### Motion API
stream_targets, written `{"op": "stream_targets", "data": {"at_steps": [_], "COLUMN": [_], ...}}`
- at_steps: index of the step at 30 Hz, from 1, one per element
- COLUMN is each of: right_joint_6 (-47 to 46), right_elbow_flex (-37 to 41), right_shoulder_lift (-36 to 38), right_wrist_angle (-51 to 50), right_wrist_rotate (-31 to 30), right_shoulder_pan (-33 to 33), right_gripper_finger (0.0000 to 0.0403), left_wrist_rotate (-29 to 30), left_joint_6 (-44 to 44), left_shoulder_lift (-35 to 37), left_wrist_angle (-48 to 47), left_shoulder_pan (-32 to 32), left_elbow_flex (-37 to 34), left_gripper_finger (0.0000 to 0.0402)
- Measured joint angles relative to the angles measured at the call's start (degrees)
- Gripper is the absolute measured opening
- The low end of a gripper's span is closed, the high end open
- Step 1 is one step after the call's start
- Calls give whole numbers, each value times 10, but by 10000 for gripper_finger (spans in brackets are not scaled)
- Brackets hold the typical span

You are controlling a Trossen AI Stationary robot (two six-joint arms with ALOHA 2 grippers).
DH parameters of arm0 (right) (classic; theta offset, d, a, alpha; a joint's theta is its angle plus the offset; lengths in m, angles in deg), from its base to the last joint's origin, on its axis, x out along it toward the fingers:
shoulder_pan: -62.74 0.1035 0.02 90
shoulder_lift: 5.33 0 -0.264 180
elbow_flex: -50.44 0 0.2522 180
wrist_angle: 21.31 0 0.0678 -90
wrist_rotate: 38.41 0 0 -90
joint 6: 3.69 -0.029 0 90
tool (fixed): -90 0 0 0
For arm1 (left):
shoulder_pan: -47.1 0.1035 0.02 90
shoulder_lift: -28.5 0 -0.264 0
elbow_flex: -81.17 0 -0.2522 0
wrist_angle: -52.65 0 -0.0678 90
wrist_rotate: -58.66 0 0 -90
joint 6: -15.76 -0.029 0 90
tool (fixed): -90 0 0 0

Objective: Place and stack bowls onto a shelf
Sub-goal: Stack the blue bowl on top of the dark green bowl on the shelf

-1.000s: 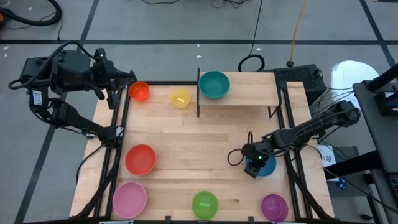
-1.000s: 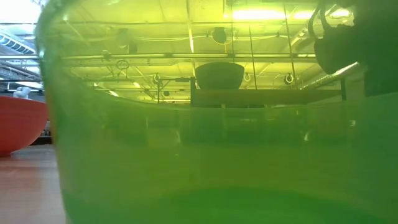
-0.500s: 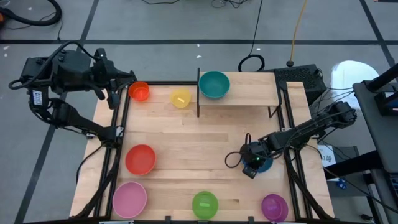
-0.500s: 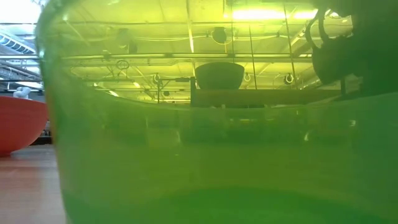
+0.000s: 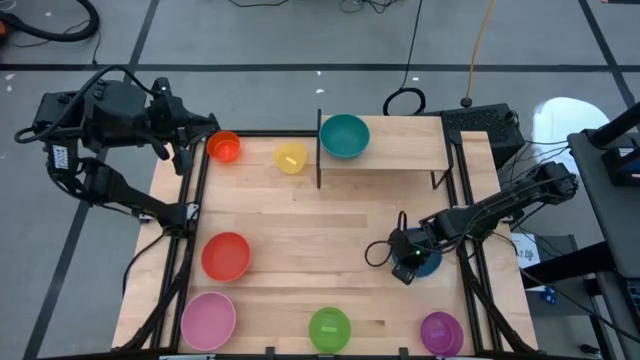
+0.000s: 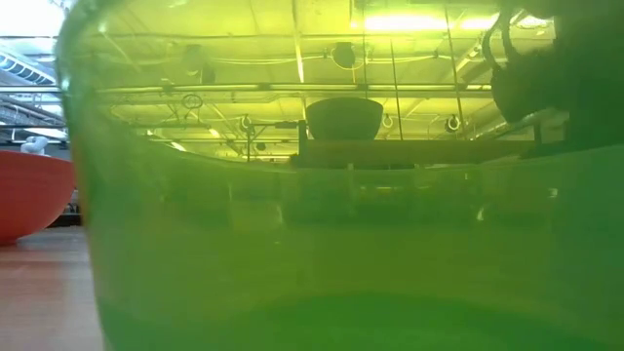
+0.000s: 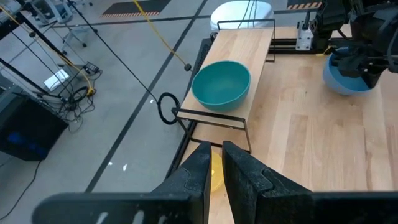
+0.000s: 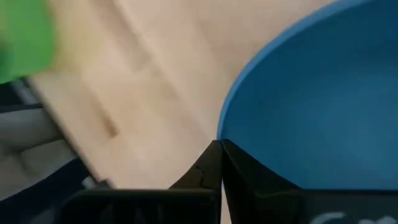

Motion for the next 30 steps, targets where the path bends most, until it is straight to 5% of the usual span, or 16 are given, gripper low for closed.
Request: {"op": "stream_targets", "data": {"at_steps": [9, 19, 30], "right_joint_6": [41, 55, 140], "right_elbow_flex": [0, 0, 0], "right_shoulder_lift": [15, 15, 15], "right_wrist_angle": [33, 40, 66], "right_wrist_rotate": [120, 206, 181], "right_shoulder_pan": [-4, -8, -6], "right_gripper_finger": [4, 60, 57], "left_wrist_rotate": [0, 0, 0], "left_joint_6": [-2, 0, 1], "left_shoulder_lift": [0, 0, 0], "left_wrist_angle": [0, 0, 0], "left_shoulder_pan": [0, 0, 0], "left_elbow_flex": [0, 0, 0], "left_gripper_finger": [47, 47, 47]}}
